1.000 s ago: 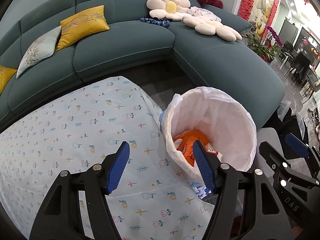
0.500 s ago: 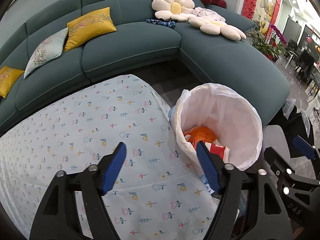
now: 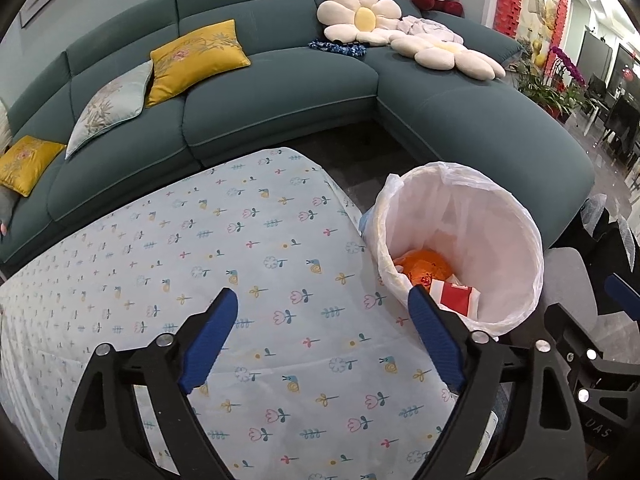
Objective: Collect trash
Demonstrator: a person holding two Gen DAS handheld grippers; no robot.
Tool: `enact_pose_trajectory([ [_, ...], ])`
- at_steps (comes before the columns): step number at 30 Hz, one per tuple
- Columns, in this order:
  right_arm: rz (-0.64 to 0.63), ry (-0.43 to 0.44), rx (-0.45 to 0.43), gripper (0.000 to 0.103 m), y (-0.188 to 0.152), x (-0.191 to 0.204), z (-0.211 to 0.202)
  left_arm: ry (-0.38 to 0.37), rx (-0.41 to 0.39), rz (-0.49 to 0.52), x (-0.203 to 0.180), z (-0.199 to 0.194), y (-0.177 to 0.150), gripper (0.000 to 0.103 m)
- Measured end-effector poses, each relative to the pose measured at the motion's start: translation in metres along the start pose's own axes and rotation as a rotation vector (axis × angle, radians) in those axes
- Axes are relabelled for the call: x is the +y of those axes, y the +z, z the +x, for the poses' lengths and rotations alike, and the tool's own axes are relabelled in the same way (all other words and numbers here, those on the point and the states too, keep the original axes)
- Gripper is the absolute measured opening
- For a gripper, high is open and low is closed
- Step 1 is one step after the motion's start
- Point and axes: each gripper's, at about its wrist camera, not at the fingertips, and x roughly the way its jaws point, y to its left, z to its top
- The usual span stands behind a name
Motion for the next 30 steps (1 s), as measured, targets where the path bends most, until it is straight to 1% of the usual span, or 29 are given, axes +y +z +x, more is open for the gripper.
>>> enact_pose_trajectory([
  [5,-0.009,-0.002,-0.009,0.096,-0.004,0.005,-0.003,0.009,-0.015,0.014,-0.003,-0.003,-0.004,0.087],
  [13,-0.003,-0.019,-0.025,0.096,-0.009,0.004,-0.003,0.03,-0.025,0.023,-0.004,-0.003,-0.011,0.088],
  [30,-0.022,-0.049,-0.017,0.096,-0.015,0.006,0.0,0.024,-0.028,0.006,-0.008,-0.001,-0.018,0.089],
])
